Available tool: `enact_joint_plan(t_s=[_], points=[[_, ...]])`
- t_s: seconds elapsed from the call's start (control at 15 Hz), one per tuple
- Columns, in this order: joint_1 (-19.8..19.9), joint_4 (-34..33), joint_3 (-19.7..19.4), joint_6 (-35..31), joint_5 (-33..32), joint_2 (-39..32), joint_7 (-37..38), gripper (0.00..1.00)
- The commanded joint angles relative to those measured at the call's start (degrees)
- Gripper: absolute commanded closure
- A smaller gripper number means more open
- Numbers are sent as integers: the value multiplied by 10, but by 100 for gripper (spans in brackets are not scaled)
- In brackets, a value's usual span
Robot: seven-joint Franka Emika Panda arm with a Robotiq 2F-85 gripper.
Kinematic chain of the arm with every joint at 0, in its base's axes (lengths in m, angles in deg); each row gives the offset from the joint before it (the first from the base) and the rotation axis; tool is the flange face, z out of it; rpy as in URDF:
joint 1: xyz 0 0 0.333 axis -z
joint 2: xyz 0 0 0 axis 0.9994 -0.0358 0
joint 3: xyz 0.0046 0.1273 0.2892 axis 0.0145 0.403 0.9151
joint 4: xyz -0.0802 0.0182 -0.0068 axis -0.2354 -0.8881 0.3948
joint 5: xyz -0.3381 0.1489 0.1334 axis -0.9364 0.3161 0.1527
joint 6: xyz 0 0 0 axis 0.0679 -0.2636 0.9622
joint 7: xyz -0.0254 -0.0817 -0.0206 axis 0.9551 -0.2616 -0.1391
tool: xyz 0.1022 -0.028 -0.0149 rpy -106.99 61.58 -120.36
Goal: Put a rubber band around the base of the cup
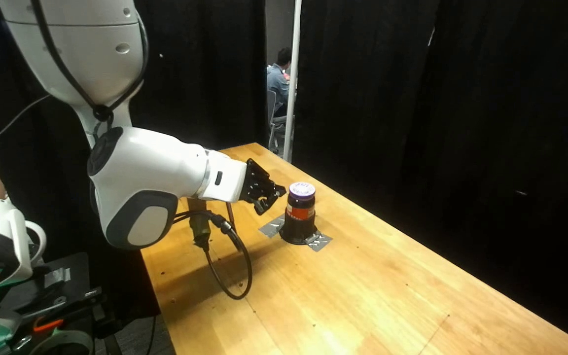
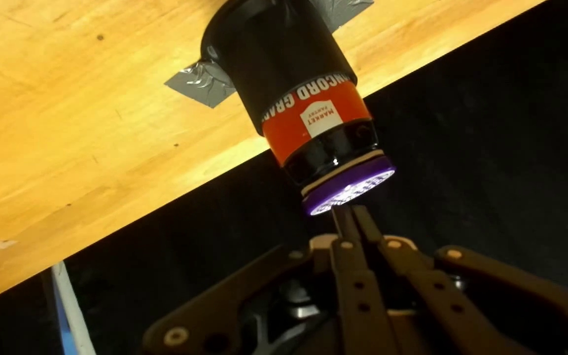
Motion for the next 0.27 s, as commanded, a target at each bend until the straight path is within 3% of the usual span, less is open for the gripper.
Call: enact_joint_plan(t_s=[0.0, 0.2], points=[[7, 1, 5, 6, -11, 0, 7, 90], [18, 4, 8, 16, -29, 0, 20, 69]])
